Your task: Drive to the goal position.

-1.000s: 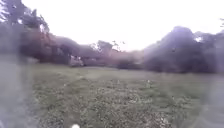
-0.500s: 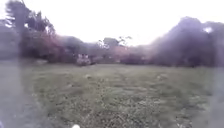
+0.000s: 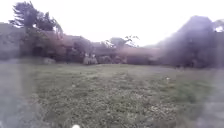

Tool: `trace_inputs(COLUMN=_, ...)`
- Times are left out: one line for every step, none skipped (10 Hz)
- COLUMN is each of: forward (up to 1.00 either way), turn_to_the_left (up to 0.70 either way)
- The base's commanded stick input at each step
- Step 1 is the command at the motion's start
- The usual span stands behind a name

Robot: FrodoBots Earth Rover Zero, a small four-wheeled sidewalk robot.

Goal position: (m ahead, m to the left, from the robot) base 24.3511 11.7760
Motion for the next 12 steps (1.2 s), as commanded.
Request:
trace_inputs(forward=0.45, turn_to_the_left=0.27)
trace_inputs(forward=0.45, turn_to_the_left=0.27)
trace_inputs(forward=0.45, turn_to_the_left=0.27)
trace_inputs(forward=0.45, turn_to_the_left=0.27)
trace_inputs(forward=0.45, turn_to_the_left=0.27)
trace_inputs(forward=0.45, turn_to_the_left=0.27)
trace_inputs(forward=0.45, turn_to_the_left=0.27)
trace_inputs(forward=0.45, turn_to_the_left=0.27)
trace_inputs(forward=0.45, turn_to_the_left=0.27)
trace_inputs(forward=0.45, turn_to_the_left=0.27)
trace_inputs(forward=0.45, turn_to_the_left=0.27)
trace_inputs(forward=0.45, turn_to_the_left=0.27)
